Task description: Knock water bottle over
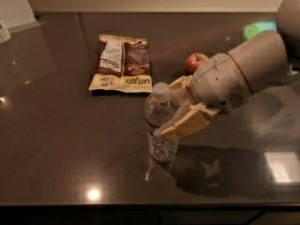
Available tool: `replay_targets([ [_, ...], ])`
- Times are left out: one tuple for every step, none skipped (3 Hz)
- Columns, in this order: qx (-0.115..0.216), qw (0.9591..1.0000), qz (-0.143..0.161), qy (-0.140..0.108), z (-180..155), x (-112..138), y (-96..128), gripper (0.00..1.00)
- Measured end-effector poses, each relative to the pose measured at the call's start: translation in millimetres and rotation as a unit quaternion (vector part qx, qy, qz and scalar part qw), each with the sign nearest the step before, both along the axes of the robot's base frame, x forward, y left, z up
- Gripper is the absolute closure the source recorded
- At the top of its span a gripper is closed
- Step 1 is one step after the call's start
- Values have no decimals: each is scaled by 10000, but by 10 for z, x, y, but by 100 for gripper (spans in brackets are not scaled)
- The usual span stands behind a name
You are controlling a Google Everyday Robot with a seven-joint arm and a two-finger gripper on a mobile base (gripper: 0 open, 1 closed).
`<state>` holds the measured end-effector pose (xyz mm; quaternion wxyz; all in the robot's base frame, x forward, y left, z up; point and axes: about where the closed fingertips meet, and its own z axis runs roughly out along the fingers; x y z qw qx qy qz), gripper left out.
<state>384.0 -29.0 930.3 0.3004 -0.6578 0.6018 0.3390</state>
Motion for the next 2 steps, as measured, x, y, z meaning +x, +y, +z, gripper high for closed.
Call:
replay_targets([
  [-10,9999,-112,-66,105,47,-38,88],
  [-416,9986,-253,-207,272,181,-115,100],
])
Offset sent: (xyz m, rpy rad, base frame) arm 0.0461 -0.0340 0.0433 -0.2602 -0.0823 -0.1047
